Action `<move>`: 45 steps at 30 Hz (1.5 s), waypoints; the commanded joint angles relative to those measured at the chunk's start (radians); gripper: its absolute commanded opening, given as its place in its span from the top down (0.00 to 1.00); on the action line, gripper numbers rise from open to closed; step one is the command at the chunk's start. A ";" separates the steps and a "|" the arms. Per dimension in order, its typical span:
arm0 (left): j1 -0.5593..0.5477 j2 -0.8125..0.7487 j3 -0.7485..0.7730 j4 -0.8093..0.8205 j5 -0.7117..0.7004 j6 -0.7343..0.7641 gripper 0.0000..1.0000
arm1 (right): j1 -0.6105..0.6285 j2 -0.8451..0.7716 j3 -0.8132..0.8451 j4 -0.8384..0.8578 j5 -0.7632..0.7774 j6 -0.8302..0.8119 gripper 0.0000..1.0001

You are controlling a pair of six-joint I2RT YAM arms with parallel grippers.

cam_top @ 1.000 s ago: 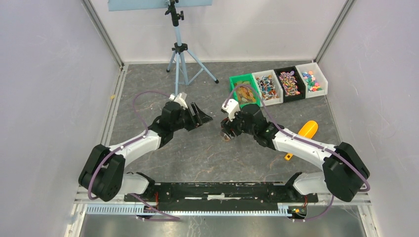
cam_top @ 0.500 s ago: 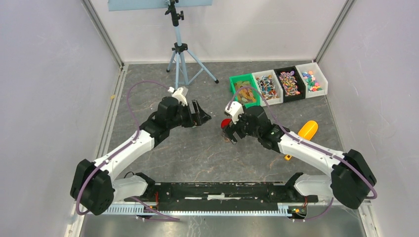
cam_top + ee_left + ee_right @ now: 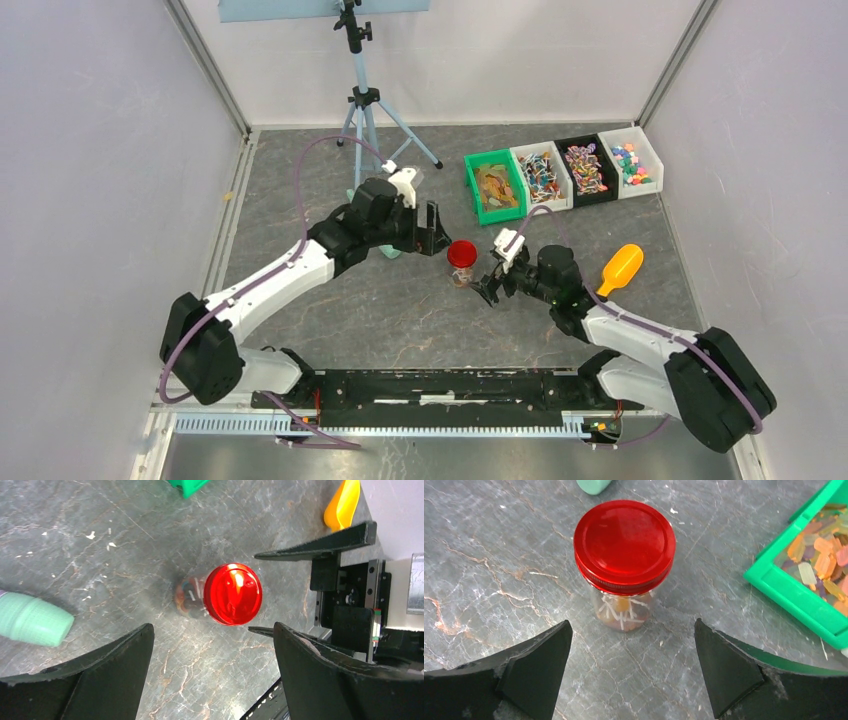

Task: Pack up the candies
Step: Screw the bottle lid onto the packing bottle.

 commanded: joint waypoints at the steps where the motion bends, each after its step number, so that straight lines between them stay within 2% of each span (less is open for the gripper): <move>1: -0.051 0.057 0.078 -0.027 -0.064 0.093 0.05 | -0.042 0.052 -0.047 0.305 -0.180 0.025 0.02; 4: -0.086 0.093 0.106 -0.029 -0.096 0.112 0.06 | -0.046 0.077 -0.109 0.474 -0.208 0.010 0.02; 7: -0.126 0.128 0.126 -0.027 -0.138 0.152 0.06 | -0.046 0.096 -0.173 0.616 -0.155 0.002 0.02; 17: -0.214 0.217 0.150 -0.004 -0.247 0.235 0.03 | -0.047 0.287 -0.142 0.807 -0.184 0.049 0.02; 29: -0.233 0.283 0.170 0.023 -0.296 0.264 0.00 | -0.047 0.467 -0.134 1.043 -0.141 0.090 0.04; 35: -0.233 0.292 0.162 0.040 -0.275 0.273 0.06 | -0.044 0.530 -0.112 1.085 -0.153 0.079 0.07; 38: -0.233 0.292 0.150 0.052 -0.243 0.272 0.14 | -0.042 0.563 -0.099 1.116 -0.184 0.079 0.11; 45: -0.232 0.262 0.091 0.058 -0.154 0.341 0.21 | -0.041 0.639 -0.108 1.274 -0.260 0.074 0.20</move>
